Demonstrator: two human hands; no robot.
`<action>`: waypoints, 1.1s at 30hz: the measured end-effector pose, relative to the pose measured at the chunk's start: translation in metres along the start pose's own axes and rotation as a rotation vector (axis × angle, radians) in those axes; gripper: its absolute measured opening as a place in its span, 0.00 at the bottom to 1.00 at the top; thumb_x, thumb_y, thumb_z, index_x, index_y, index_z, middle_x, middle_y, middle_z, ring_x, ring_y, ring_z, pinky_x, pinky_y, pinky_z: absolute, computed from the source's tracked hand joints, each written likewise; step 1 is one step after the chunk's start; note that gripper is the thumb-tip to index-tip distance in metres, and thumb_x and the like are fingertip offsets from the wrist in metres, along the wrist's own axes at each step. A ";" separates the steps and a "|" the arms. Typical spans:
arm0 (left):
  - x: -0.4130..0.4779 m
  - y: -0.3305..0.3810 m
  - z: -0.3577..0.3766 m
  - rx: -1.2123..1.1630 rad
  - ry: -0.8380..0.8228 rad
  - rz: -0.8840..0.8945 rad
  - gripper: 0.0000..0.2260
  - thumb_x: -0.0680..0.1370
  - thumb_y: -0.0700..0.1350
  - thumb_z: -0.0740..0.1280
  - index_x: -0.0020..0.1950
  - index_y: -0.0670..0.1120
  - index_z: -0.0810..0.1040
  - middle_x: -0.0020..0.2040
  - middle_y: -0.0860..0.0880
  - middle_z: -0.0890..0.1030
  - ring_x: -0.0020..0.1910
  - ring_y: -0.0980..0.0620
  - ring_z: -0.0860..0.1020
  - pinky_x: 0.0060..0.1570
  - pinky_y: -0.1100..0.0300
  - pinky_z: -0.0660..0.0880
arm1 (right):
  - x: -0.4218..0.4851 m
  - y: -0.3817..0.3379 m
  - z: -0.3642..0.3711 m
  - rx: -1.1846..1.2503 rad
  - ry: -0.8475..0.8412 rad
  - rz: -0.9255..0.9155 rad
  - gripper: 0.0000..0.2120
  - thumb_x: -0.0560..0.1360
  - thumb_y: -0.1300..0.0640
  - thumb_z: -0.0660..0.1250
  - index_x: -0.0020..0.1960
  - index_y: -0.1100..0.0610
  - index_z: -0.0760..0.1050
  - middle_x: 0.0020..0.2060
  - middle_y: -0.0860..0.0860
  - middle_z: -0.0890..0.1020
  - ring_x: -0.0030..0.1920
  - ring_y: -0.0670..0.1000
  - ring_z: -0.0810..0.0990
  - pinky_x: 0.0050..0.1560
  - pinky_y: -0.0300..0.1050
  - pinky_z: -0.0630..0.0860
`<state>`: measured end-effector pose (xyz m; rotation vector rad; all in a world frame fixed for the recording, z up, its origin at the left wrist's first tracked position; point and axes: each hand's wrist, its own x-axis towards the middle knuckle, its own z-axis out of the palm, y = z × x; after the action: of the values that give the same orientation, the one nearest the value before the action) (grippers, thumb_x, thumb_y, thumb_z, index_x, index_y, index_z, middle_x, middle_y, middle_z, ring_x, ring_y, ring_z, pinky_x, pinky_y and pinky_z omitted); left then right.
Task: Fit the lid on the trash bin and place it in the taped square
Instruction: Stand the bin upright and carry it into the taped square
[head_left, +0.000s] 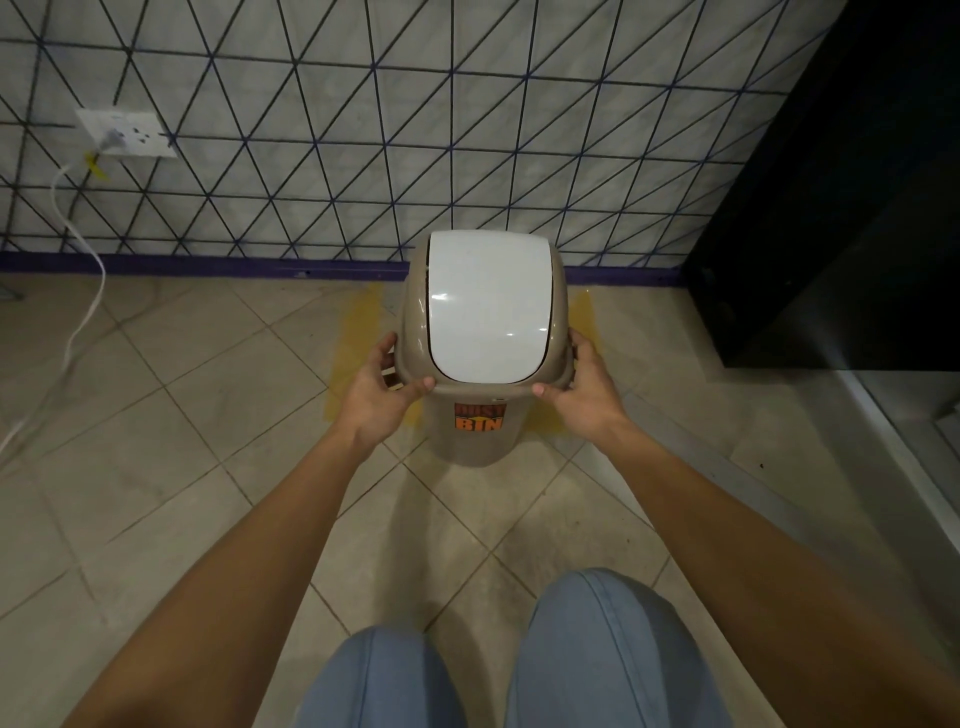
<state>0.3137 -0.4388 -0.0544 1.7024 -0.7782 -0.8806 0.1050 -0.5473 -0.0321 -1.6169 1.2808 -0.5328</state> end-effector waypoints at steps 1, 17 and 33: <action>0.002 0.001 0.001 -0.005 0.002 -0.002 0.36 0.71 0.44 0.72 0.75 0.51 0.57 0.59 0.55 0.72 0.57 0.54 0.72 0.54 0.59 0.71 | 0.003 0.000 0.000 0.001 -0.004 -0.001 0.43 0.70 0.63 0.73 0.77 0.49 0.54 0.72 0.50 0.67 0.72 0.51 0.66 0.72 0.53 0.66; 0.033 0.014 0.008 0.008 -0.001 -0.003 0.36 0.72 0.44 0.72 0.74 0.50 0.57 0.60 0.54 0.71 0.55 0.54 0.74 0.42 0.70 0.73 | 0.047 -0.006 -0.007 0.013 -0.036 -0.002 0.43 0.69 0.66 0.73 0.76 0.52 0.55 0.71 0.53 0.67 0.72 0.52 0.66 0.72 0.54 0.65; 0.071 0.039 -0.001 0.105 -0.230 0.320 0.53 0.62 0.38 0.79 0.77 0.47 0.48 0.73 0.52 0.62 0.71 0.60 0.61 0.64 0.70 0.65 | 0.068 -0.040 -0.004 -0.187 -0.002 -0.147 0.57 0.58 0.61 0.81 0.76 0.49 0.50 0.72 0.50 0.63 0.73 0.51 0.62 0.72 0.55 0.65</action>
<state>0.3479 -0.5076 -0.0302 1.5251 -1.2328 -0.8302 0.1452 -0.6115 -0.0107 -1.8777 1.2466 -0.5131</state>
